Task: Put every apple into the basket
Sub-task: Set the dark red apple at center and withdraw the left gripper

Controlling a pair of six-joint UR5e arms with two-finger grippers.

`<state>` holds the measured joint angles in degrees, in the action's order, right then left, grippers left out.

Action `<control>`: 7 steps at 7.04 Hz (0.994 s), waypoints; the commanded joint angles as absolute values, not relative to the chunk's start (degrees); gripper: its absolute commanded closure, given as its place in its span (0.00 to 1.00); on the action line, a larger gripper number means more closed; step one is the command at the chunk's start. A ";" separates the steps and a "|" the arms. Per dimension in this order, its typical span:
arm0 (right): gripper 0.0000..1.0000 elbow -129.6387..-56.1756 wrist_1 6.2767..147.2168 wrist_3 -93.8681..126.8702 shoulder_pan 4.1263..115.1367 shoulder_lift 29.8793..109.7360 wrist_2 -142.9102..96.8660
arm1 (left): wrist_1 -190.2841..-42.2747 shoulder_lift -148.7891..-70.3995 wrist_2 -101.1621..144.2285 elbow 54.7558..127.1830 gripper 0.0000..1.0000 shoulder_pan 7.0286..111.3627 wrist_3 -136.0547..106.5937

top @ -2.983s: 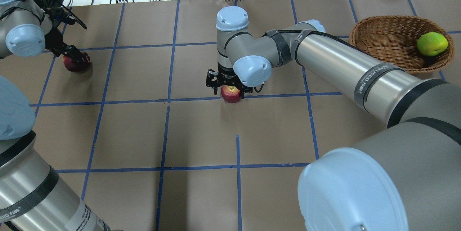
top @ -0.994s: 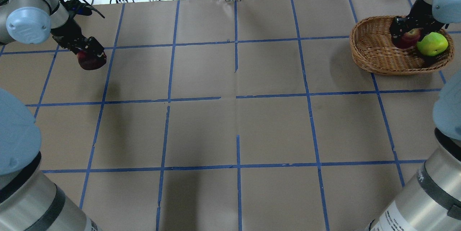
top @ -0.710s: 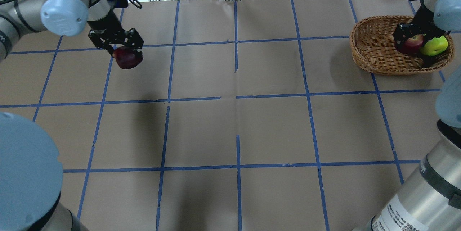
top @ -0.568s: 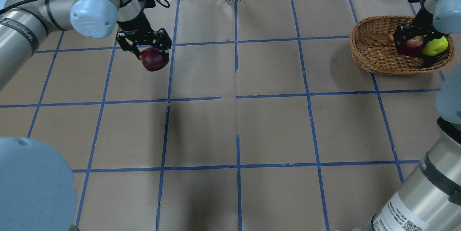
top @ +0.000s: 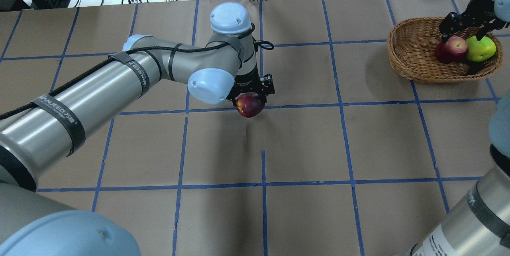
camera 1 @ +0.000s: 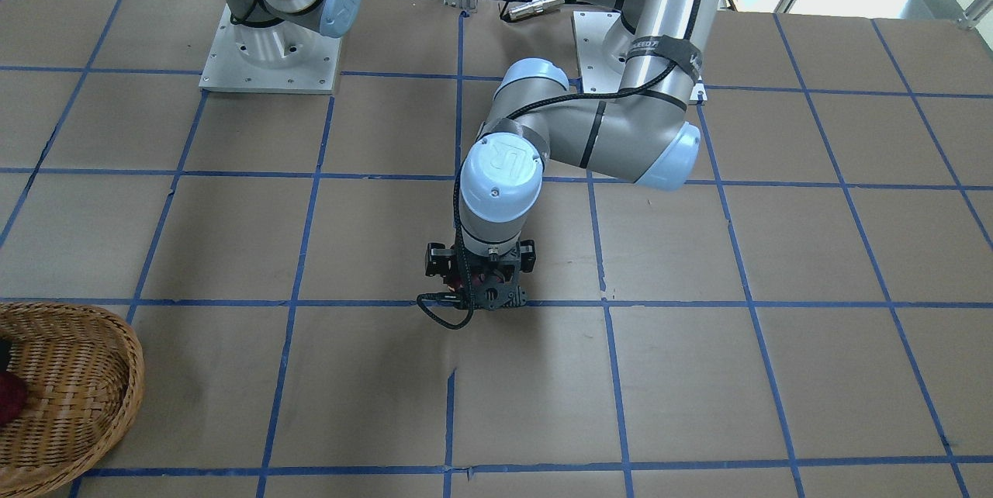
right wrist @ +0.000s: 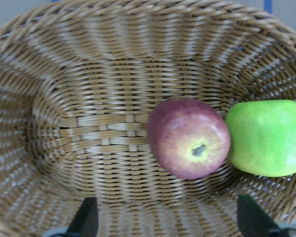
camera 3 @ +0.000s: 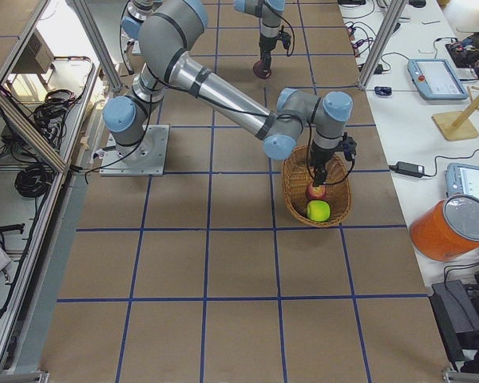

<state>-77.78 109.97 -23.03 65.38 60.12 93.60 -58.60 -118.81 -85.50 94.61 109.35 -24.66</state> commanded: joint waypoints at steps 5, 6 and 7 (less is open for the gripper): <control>0.00 -78.57 97.04 -11.64 79.00 66.88 84.65 | -67.33 -113.23 -85.52 92.84 0.00 104.52 -29.89; 0.00 -78.49 96.94 -8.73 81.28 66.88 83.51 | -75.59 -109.98 -85.78 89.42 0.00 102.15 -27.01; 0.00 -78.49 97.03 -2.44 83.91 66.88 83.32 | -81.85 -106.30 -86.39 87.99 0.00 98.39 -18.98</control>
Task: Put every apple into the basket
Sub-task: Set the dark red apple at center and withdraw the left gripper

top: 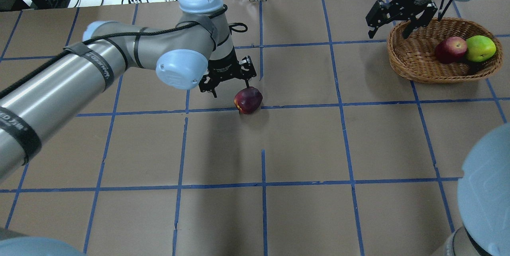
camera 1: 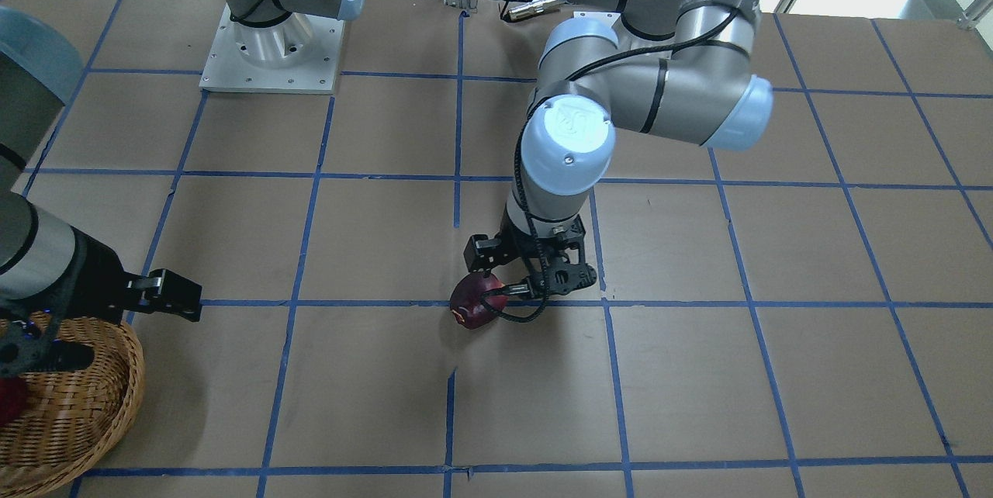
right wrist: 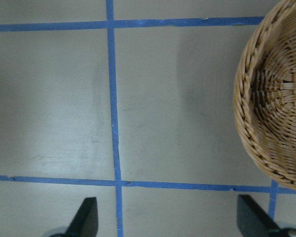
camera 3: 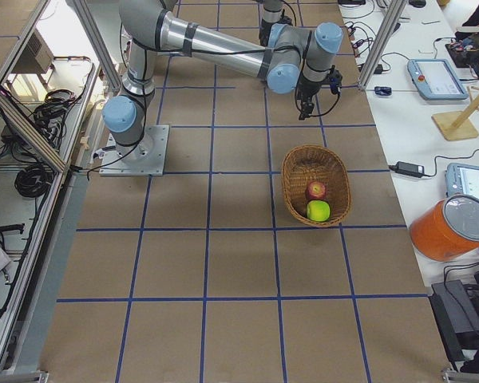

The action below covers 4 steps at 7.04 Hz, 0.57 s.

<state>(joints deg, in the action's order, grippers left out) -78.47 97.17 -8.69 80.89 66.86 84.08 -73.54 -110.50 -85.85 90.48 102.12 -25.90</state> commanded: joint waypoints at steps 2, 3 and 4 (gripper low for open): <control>0.00 -78.57 97.73 16.16 90.84 66.54 83.23 | -90.58 -97.08 -88.05 88.68 0.00 94.49 -12.60; 0.00 -78.57 98.00 25.22 94.45 66.19 83.23 | -92.09 -92.59 -89.55 89.38 0.00 94.40 -9.96; 0.00 -79.10 98.09 31.23 97.53 65.57 83.23 | -91.24 -89.16 -89.65 90.08 0.00 93.52 -8.71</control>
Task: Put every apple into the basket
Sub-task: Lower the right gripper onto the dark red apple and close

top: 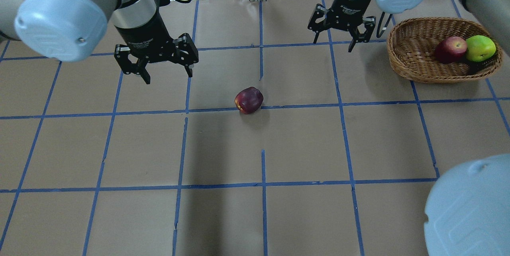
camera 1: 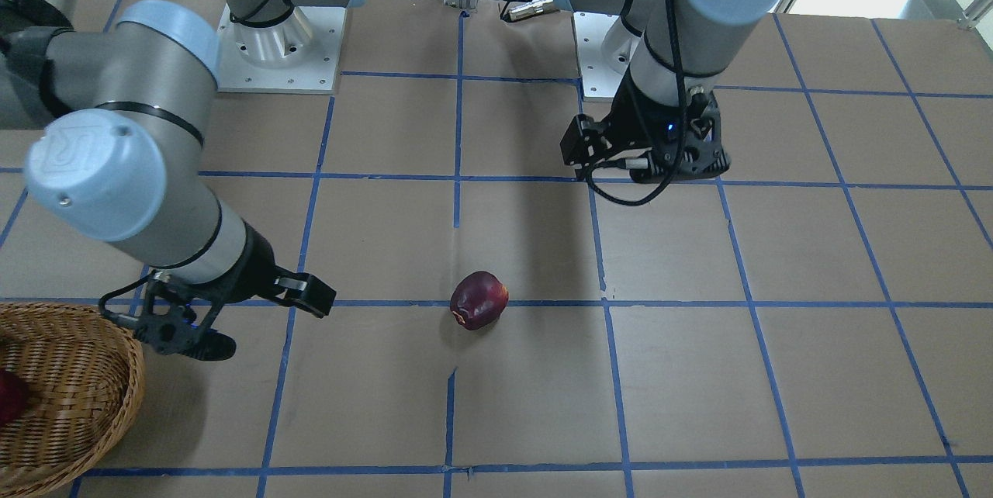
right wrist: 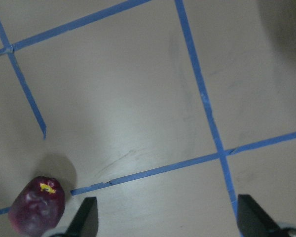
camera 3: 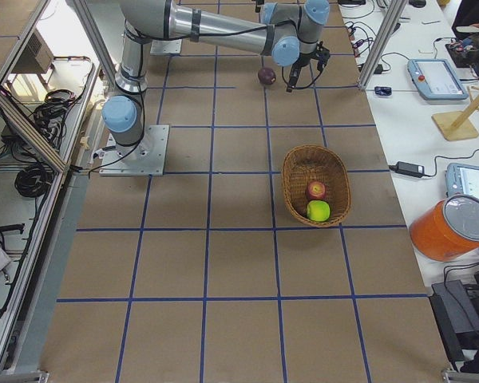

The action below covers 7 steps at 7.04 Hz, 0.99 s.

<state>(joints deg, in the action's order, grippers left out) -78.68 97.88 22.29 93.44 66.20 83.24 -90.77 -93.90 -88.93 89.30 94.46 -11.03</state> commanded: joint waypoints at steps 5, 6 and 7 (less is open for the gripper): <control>0.00 -81.39 113.43 53.67 109.85 56.19 81.40 | -90.59 -87.97 -91.75 88.78 0.00 90.97 -8.96; 0.00 -81.47 115.21 53.87 110.12 54.42 81.13 | -90.96 -88.41 -91.76 88.16 0.00 91.05 -9.05; 0.00 -81.47 115.31 53.96 110.21 53.27 81.12 | -90.18 -88.42 -91.58 88.76 0.00 91.05 -8.97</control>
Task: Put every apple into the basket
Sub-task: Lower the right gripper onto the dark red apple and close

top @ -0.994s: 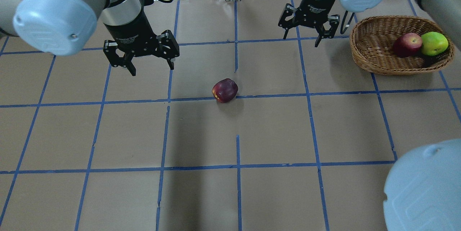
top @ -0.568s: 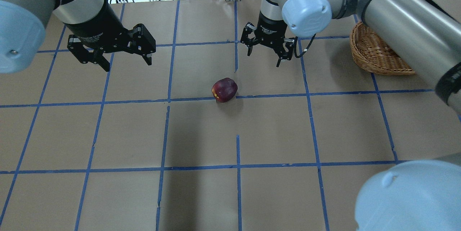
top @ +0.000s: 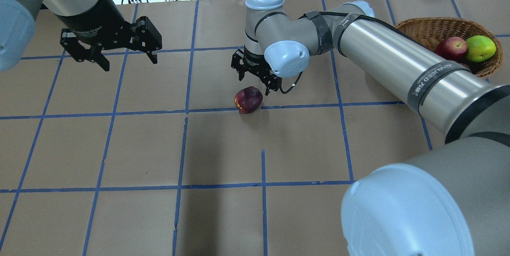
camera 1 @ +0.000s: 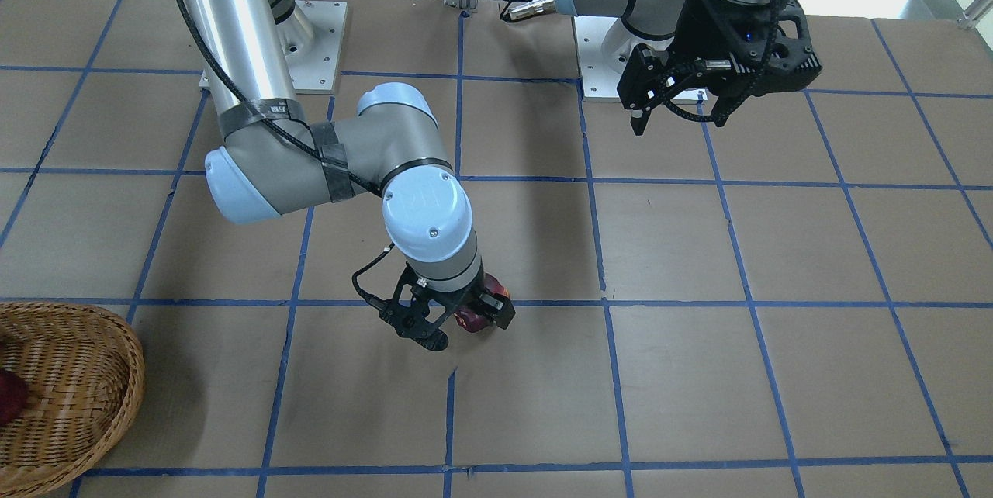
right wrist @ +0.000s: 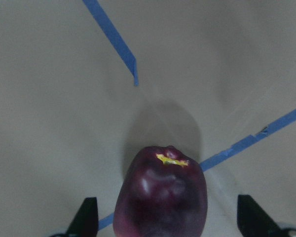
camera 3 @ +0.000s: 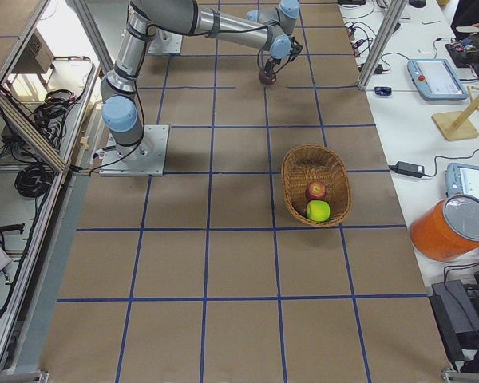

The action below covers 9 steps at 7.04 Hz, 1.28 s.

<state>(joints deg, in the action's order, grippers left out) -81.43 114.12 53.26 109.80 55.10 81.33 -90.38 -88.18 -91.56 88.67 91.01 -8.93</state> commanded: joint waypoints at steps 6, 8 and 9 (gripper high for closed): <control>0.64 -84.29 115.40 53.09 110.92 53.17 79.98 | -90.17 -87.72 -91.49 89.38 0.00 91.14 -8.44; 1.00 -83.42 115.23 48.27 109.52 53.96 79.01 | -90.18 -87.54 -91.49 89.38 0.00 91.14 -8.35; 1.00 -81.58 114.09 47.12 108.12 55.79 79.88 | -90.18 -87.28 -91.49 89.38 0.00 91.14 -8.35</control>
